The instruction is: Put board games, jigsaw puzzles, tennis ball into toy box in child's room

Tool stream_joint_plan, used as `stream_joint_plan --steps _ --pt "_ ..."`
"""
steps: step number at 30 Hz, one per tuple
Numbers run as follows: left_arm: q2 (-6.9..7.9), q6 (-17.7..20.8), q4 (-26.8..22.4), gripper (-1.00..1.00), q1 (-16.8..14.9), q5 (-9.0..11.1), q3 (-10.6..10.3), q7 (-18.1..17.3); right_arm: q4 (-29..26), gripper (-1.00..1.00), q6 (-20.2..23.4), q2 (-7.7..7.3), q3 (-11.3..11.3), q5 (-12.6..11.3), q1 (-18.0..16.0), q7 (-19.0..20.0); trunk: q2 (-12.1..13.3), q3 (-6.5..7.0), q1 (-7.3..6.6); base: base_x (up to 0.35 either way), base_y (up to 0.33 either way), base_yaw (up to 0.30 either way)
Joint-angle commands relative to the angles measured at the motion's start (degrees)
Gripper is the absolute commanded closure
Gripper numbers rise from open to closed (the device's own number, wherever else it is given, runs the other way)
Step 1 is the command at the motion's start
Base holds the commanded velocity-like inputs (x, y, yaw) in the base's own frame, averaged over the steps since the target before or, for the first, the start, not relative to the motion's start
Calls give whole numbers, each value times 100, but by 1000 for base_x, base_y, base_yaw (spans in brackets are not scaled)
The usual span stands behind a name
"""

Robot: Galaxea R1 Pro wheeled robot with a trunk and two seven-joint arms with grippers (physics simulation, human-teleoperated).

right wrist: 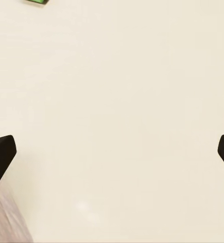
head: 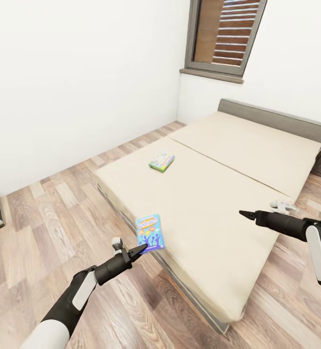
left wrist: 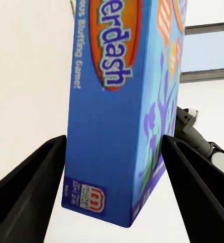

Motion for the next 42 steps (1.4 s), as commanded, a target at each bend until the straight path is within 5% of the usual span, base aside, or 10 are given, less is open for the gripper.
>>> stream_joint_plan --steps 1,22,42 --pt "-3 44 3 100 -4 4 15 -9 -3 -100 31 -1 -8 -3 -2 20 40 15 -23 0 0 277" --pt "4 45 2 100 -3 -30 9 -7 -4 -100 31 -1 22 5 -9 14 882 451 -484 0 0 243" --pt "3 45 2 100 -3 -51 9 -7 -4 -100 31 -7 139 41 -11 5 1684 985 -924 0 0 37"
